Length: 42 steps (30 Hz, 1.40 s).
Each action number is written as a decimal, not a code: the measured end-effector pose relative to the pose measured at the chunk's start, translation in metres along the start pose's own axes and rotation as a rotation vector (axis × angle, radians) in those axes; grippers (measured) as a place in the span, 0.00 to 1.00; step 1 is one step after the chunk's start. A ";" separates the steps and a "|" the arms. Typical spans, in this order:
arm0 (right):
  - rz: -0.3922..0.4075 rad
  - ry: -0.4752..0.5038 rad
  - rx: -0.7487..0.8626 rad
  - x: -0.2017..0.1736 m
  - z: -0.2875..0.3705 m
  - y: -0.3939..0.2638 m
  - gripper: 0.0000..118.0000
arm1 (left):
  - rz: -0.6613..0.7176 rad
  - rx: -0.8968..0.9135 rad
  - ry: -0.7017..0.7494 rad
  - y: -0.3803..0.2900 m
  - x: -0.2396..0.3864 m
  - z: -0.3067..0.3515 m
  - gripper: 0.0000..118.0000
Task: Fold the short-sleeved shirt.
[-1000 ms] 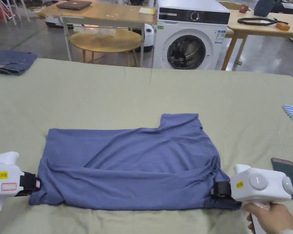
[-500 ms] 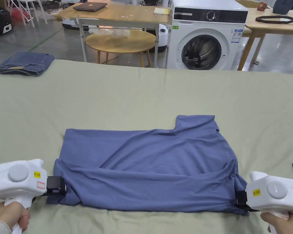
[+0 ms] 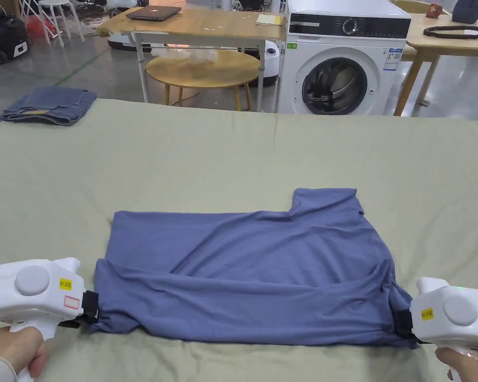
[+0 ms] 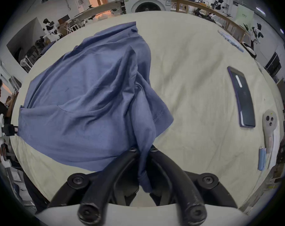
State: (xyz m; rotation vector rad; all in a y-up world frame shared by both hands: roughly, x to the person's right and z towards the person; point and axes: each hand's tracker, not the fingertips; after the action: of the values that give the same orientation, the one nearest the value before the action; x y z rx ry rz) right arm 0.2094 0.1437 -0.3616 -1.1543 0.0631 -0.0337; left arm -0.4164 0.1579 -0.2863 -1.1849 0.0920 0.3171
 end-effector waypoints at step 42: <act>-0.036 0.120 0.127 0.010 0.123 -0.083 0.93 | 0.008 0.165 -0.252 -0.064 0.006 0.104 0.44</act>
State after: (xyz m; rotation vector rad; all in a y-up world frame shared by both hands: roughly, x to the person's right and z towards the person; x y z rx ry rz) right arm 0.2285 0.2223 -0.2368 -1.0253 0.1450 -0.1369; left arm -0.4017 0.2329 -0.1914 -0.9734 -0.0950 0.4548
